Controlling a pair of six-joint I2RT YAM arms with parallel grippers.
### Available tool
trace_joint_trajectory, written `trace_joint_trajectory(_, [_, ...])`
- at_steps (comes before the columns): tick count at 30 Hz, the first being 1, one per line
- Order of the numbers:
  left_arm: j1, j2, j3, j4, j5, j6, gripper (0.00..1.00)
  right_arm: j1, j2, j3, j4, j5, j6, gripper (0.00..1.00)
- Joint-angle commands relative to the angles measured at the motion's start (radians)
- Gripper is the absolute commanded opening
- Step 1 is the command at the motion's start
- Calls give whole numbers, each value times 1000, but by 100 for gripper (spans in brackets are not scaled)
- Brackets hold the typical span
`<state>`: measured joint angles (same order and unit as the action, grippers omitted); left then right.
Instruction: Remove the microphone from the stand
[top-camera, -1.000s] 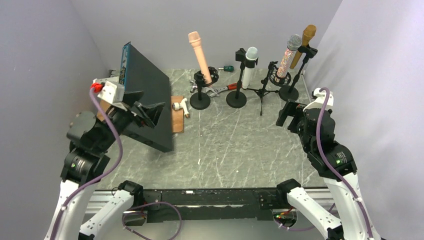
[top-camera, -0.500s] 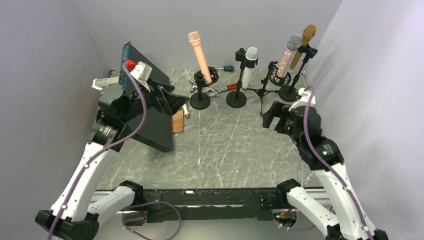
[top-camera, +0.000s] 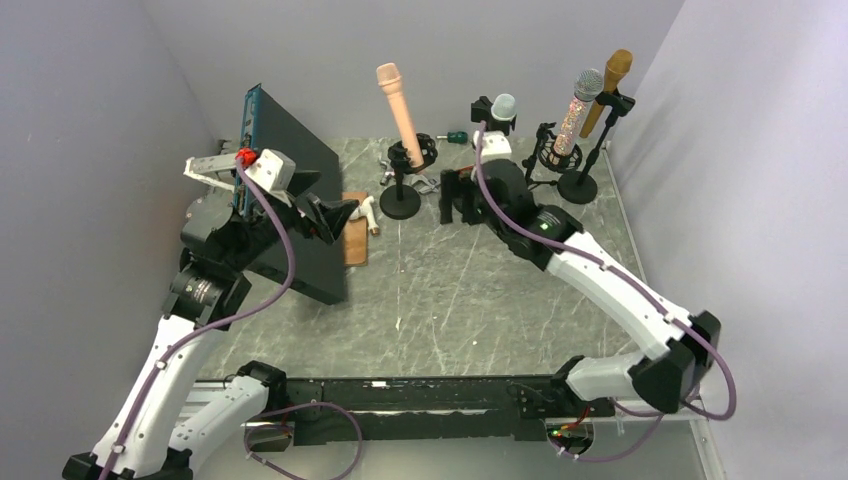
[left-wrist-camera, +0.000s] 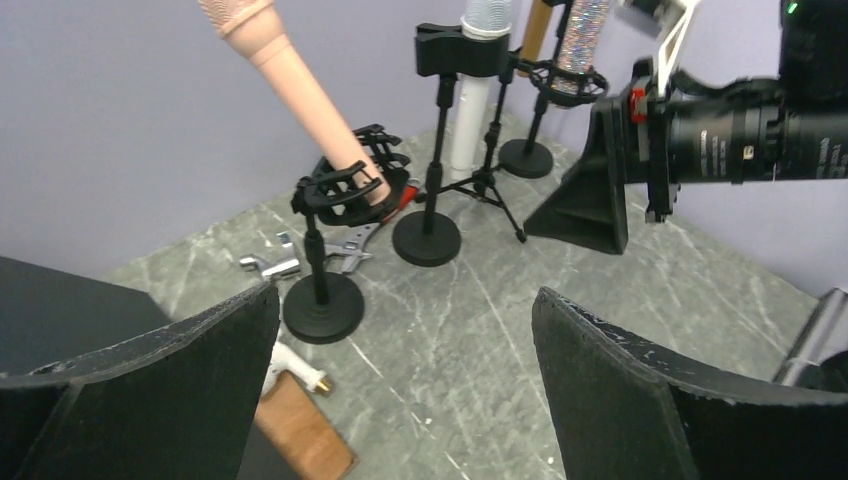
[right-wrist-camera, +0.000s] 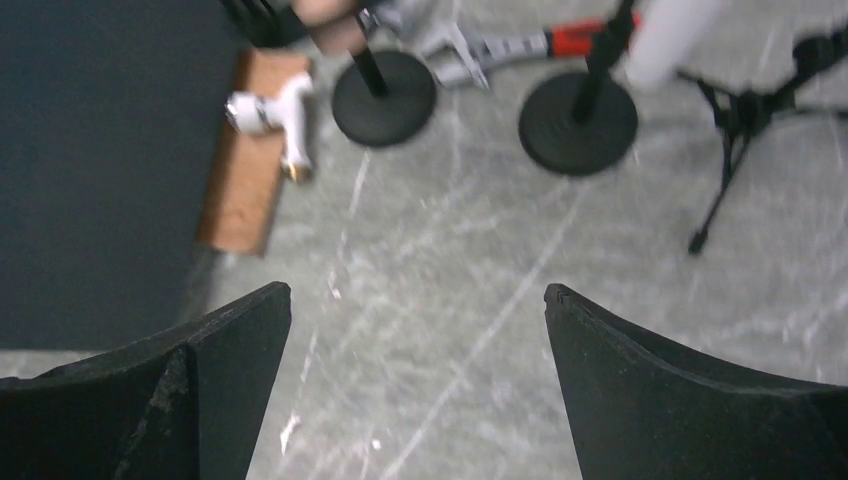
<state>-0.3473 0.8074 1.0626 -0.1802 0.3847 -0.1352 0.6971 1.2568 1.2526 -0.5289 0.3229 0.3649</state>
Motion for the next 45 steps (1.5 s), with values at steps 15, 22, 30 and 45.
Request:
trace_joint_trajectory(15, [-92,-86,-52,56,-67,93,99,18,657,869,160,46,-271,85])
trace_joint_trajectory(22, [-114,-100,-56,60,-78,98,99,4,790,985,158,70,-308,72])
trace_joint_trajectory(30, [-134,-105,-59,64,-65,95,99,0,824,985,202,60,-356,54])
trace_joint_trajectory(45, [-142,-93,-65,68,-91,83,99,-1,835,1036,238,55,-456,23])
